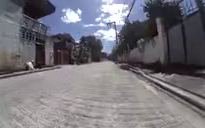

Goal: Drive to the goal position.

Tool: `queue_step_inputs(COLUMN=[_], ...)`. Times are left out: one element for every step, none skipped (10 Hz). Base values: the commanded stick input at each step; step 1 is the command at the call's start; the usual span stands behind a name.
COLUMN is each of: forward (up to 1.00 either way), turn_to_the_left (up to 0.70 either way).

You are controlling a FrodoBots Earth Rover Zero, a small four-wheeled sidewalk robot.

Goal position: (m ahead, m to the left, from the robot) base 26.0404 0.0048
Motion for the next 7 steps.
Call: queue_step_inputs(forward=[1.00, 1.00, 1.00, 1.00, 1.00, 1.00, 1.00], turn_to_the_left=[-0.37, -0.12, 0.14, 0.07, 0.00, 0.00, 0.00])
